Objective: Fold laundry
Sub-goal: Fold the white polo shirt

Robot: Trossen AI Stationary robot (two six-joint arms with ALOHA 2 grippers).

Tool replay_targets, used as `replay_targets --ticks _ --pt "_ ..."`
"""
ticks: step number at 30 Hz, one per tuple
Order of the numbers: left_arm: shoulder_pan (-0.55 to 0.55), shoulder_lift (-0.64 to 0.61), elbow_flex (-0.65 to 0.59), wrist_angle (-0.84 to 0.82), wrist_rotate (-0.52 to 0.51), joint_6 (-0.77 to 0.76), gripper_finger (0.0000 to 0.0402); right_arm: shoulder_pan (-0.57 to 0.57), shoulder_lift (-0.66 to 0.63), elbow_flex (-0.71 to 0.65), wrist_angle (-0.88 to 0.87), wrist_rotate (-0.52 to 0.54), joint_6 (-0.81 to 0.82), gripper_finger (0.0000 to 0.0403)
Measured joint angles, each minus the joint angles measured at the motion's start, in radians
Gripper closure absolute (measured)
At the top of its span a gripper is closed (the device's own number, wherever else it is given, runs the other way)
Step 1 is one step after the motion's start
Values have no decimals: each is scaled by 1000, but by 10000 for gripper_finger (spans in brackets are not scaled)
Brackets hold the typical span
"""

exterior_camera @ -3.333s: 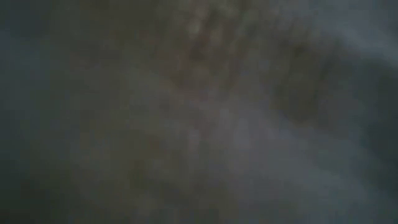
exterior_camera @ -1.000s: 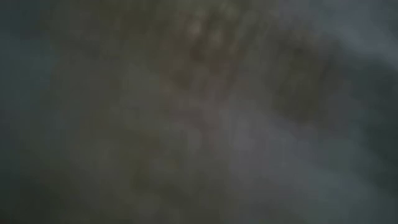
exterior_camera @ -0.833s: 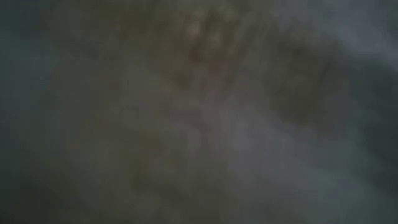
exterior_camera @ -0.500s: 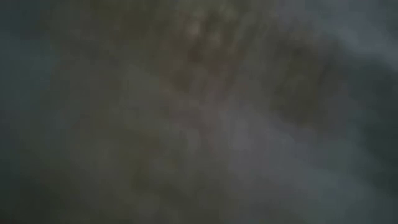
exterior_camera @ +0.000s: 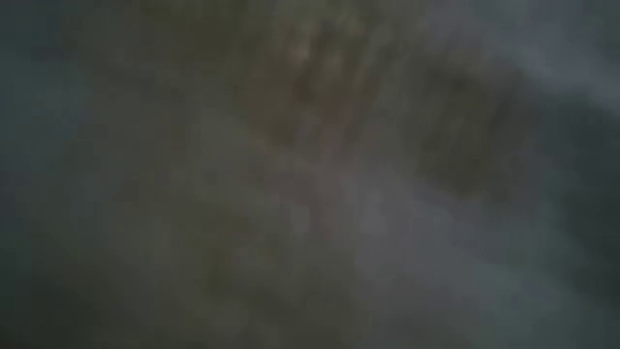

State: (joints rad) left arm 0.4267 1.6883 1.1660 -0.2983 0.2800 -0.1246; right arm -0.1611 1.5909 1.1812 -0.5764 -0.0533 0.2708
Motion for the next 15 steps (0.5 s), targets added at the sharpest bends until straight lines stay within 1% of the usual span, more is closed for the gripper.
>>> replay_targets --ticks 3,6,9,12,14,15 --pt "29 75 0 23 31 -5 262 -12 0 0 2 -14 -24 396" --pt "42 128 0 65 36 29 240 -18 0 0 -3 14 -39 396" --pt "40 151 0 110 -12 121 232 -18 0 0 -6 39 -22 396" --pt "35 170 0 164 -90 235 232 -16 0 0 -22 62 9 396" --pt "34 186 0 198 -100 295 234 -16 0 0 -37 61 24 396" --pt "34 198 0 204 -87 314 235 -16 0 0 -46 61 37 396"
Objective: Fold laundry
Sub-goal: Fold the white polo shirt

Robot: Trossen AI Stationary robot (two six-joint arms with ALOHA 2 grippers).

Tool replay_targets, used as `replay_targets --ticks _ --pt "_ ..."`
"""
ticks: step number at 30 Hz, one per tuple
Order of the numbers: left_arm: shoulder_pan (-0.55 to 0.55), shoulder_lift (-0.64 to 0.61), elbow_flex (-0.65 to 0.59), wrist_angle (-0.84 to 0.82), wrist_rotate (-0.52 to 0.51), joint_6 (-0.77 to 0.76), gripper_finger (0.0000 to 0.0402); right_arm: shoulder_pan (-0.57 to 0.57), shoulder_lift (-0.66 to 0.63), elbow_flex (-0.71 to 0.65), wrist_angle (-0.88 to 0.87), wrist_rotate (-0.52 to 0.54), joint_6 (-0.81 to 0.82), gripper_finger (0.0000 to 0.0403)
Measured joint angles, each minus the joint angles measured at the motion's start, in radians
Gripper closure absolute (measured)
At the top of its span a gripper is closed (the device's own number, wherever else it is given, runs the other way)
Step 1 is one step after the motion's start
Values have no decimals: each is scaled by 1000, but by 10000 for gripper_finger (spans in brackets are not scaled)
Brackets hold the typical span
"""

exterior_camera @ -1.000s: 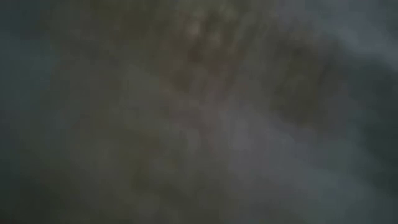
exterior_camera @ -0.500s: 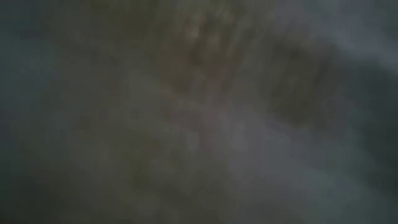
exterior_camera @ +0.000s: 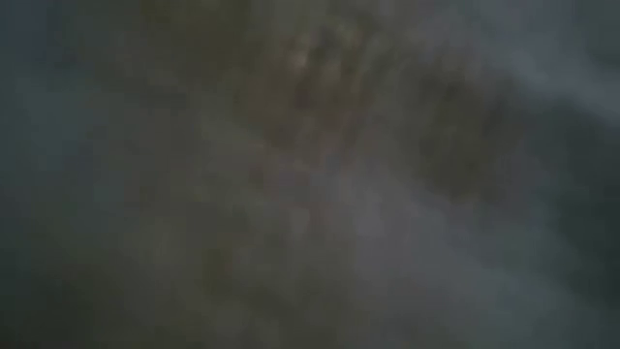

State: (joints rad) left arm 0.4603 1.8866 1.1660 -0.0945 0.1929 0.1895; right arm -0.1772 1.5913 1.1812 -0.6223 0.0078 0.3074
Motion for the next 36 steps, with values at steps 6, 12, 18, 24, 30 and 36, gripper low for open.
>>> replay_targets --ticks 6,12,18,24,30,36 --pt "6 100 0 15 70 32 236 0 0 0 -54 0 31 396" --pt "9 116 -2 46 81 38 261 0 1 0 -57 0 47 396" --pt "17 113 -2 59 89 97 338 1 1 0 -58 8 48 396" --pt "24 113 -2 61 109 128 396 1 1 0 -61 8 48 396" --pt "23 76 2 49 92 129 400 1 1 0 -64 17 62 396" --pt "23 -88 80 24 63 128 401 1 -23 1 -144 10 116 396"
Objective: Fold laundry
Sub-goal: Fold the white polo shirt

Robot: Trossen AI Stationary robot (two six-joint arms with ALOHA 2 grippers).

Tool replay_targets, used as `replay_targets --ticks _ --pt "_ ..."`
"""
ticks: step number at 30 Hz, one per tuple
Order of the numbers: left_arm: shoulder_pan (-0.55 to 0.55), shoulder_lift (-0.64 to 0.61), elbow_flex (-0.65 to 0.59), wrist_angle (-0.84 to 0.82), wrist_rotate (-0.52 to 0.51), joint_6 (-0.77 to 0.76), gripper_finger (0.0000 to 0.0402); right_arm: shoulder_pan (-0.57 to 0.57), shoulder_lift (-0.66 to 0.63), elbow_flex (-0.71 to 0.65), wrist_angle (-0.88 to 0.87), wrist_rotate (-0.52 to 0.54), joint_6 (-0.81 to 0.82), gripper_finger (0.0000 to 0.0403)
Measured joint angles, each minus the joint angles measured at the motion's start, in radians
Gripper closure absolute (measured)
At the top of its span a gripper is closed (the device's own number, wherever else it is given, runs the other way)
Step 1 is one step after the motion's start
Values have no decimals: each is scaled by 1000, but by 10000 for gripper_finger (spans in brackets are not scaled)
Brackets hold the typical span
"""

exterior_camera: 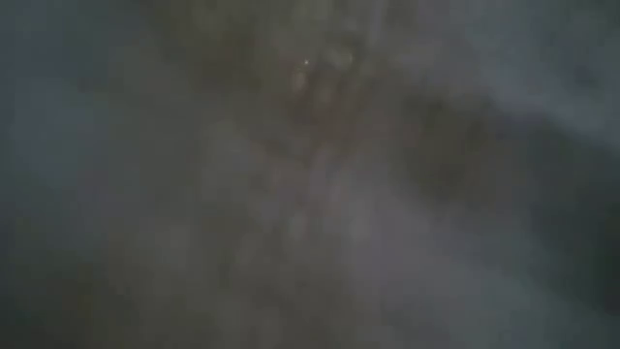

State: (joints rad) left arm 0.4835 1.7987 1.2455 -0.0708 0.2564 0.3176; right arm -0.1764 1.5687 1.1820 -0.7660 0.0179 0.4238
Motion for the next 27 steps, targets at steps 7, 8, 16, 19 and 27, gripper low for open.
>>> replay_targets --ticks 7,8,16,19,27 --pt "-8 -17 91 32 -3 4 401 -1 -76 1 -99 73 56 396" --pt "-9 -9 100 48 -6 5 401 -2 -90 1 -120 80 66 396" --pt "-46 107 192 117 -9 0 401 -8 -114 1 -356 118 95 396" --pt "-64 164 244 125 -6 -3 401 -7 -115 -20 -389 124 99 396" --pt "-72 298 324 132 -8 -35 401 -8 -113 -153 -379 116 130 396"
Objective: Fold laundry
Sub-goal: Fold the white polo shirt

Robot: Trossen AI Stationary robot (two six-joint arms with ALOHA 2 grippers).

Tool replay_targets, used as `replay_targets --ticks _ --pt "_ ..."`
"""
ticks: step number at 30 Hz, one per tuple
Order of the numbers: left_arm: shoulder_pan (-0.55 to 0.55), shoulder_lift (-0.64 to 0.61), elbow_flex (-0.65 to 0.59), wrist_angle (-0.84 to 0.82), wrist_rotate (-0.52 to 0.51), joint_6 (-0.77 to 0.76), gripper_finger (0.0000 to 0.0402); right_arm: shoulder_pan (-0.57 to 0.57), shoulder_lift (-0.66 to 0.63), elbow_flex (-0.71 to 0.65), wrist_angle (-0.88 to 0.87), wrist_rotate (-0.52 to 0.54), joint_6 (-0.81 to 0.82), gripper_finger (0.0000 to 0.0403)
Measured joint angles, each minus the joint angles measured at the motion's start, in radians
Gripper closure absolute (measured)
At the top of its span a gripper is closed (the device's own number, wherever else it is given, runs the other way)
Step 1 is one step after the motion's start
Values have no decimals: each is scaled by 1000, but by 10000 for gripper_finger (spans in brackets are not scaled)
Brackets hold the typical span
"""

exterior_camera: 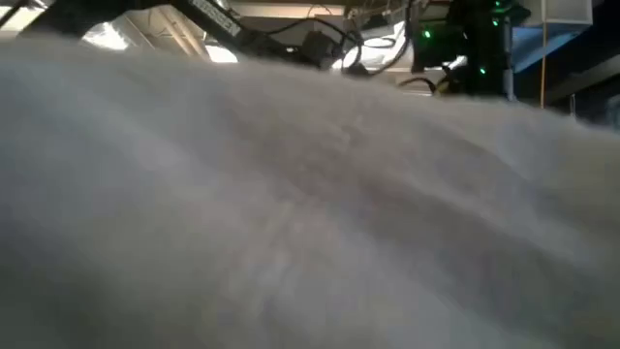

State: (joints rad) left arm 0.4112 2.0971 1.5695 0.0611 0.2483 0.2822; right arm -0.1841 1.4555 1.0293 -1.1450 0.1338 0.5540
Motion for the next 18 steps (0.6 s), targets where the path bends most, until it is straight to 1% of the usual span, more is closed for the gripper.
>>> replay_targets --ticks 4,7,10,14,18 --pt "-1 36 2 14 -27 -1 401 0 0 -65 41 50 13 396" --pt "-2 51 3 43 -68 -1 399 0 0 -104 93 50 21 396" --pt "-3 54 3 47 -82 -16 378 0 0 -123 135 50 21 384" --pt "-2 25 4 10 -116 -20 331 0 0 -124 142 71 17 342" --pt "-3 -63 5 -138 -121 -44 285 0 0 -113 126 33 -32 283"
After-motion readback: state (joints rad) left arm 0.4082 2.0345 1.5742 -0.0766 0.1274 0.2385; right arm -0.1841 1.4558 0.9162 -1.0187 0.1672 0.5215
